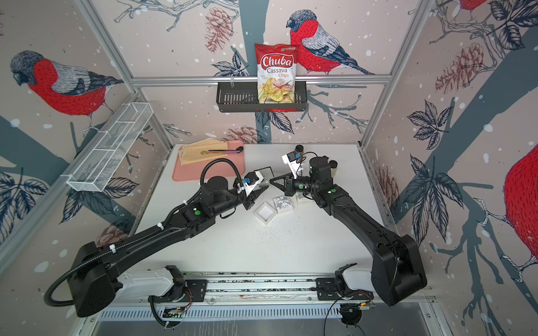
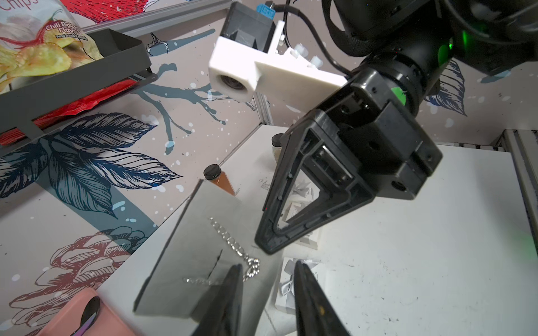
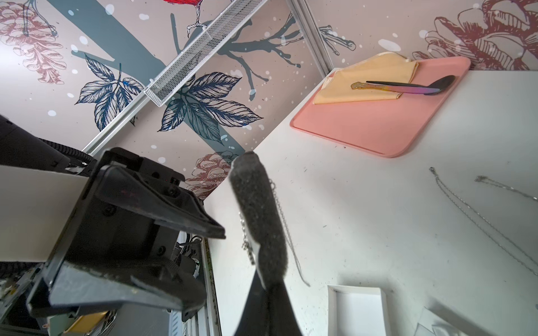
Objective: Take the necklace out of the lift-off lid jewelry box
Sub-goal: Pick up the necklace from the inner lining.
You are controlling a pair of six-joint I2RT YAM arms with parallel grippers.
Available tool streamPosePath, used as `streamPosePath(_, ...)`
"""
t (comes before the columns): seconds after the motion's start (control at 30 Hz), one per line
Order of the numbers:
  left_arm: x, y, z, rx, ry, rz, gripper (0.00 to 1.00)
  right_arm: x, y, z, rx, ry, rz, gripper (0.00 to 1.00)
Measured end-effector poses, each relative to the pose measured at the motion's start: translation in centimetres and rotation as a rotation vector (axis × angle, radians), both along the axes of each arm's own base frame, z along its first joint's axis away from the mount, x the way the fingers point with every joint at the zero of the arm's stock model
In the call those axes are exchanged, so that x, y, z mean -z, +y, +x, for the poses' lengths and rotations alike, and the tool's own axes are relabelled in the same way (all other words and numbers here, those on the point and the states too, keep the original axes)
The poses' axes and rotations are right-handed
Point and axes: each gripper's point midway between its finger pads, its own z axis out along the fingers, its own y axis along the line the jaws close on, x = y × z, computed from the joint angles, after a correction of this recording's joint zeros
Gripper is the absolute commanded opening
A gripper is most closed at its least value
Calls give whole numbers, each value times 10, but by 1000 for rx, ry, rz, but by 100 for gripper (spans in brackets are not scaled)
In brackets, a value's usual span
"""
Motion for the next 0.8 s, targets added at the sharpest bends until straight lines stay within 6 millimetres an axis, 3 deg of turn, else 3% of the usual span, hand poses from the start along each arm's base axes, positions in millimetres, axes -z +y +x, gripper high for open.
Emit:
streamPosePath(0.27,7,-1,6,-17,-10,31,34,-9,4,-12,-29,-57,-1,0)
streamPosePath(0.4,8,-2,6,-15,-11,36,19,-10,4,-14,-28,-82,-10,0)
streamPosePath(0.8,12,0,10,-44,-5,53,10,-7,6,-19,-47,-113,-23,0)
